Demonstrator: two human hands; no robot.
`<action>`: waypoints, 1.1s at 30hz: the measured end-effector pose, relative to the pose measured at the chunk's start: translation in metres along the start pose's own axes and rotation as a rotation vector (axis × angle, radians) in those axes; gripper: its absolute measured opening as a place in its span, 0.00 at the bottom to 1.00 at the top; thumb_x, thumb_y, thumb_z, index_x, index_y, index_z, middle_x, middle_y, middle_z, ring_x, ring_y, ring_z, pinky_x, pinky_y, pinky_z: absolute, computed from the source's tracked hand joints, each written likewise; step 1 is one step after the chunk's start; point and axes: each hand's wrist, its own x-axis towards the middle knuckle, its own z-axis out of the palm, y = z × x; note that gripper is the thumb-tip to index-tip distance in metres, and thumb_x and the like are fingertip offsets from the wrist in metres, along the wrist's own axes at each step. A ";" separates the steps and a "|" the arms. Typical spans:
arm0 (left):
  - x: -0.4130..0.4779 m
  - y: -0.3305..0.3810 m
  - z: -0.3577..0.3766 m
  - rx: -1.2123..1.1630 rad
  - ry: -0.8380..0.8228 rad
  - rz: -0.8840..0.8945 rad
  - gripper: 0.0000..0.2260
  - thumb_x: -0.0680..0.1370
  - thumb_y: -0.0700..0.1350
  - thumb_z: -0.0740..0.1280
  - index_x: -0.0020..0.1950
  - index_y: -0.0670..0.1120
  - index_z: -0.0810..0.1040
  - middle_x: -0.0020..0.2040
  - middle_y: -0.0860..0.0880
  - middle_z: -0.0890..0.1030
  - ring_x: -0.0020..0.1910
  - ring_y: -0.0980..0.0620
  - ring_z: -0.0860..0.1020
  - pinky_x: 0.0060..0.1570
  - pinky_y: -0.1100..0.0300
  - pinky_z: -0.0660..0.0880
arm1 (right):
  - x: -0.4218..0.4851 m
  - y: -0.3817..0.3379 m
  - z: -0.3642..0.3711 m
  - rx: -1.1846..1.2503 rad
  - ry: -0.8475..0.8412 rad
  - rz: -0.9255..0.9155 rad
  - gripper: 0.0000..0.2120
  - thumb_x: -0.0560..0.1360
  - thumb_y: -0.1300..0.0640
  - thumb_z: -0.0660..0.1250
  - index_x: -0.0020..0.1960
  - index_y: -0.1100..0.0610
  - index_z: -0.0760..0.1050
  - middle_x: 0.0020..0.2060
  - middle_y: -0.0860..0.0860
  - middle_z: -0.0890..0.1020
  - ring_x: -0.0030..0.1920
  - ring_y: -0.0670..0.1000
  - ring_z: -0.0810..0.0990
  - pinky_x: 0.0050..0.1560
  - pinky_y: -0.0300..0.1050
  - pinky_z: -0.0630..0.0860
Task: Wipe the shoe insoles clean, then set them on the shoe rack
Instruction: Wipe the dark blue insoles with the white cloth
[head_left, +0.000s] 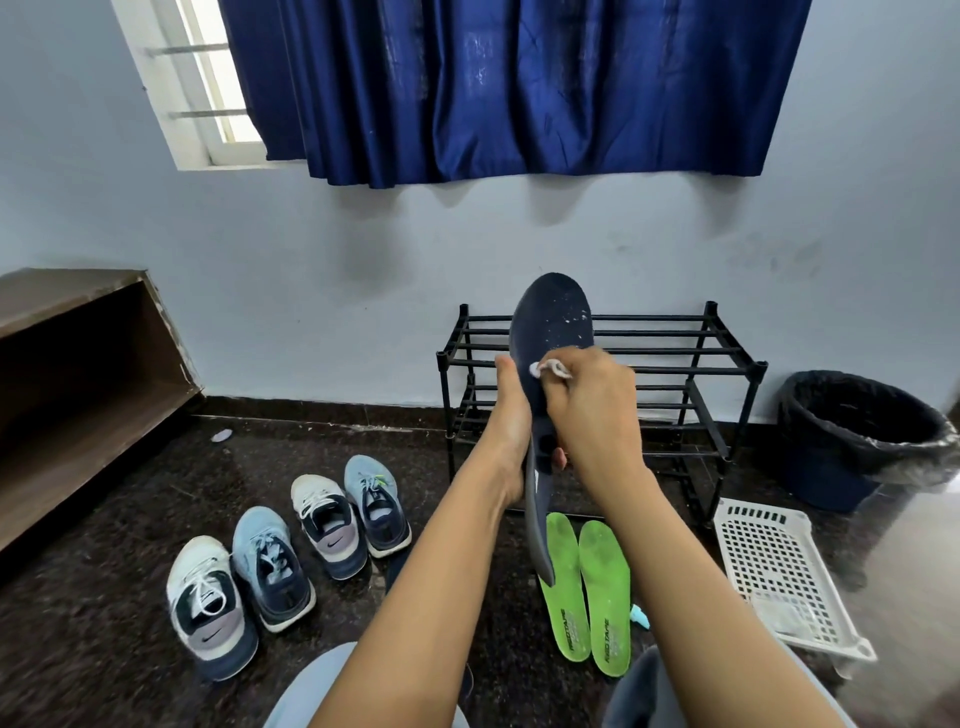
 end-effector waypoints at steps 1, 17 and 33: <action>-0.002 -0.002 0.003 -0.001 -0.002 0.005 0.39 0.76 0.73 0.45 0.31 0.48 0.84 0.43 0.40 0.76 0.40 0.45 0.74 0.38 0.55 0.68 | 0.003 0.002 -0.001 -0.013 0.039 0.026 0.08 0.74 0.62 0.64 0.48 0.57 0.81 0.42 0.57 0.81 0.40 0.57 0.78 0.36 0.37 0.58; -0.012 0.012 -0.002 -0.049 -0.031 -0.010 0.38 0.75 0.73 0.42 0.45 0.45 0.80 0.35 0.44 0.76 0.30 0.50 0.72 0.30 0.60 0.68 | -0.010 0.001 -0.004 0.252 0.052 0.140 0.04 0.74 0.59 0.68 0.43 0.54 0.82 0.34 0.52 0.82 0.35 0.53 0.79 0.38 0.48 0.76; -0.016 0.016 -0.010 -0.111 0.037 0.061 0.39 0.76 0.72 0.42 0.55 0.45 0.80 0.41 0.43 0.84 0.38 0.47 0.82 0.37 0.58 0.78 | -0.015 -0.002 0.000 0.203 -0.069 0.061 0.04 0.72 0.60 0.69 0.43 0.54 0.82 0.35 0.50 0.83 0.36 0.49 0.78 0.35 0.32 0.69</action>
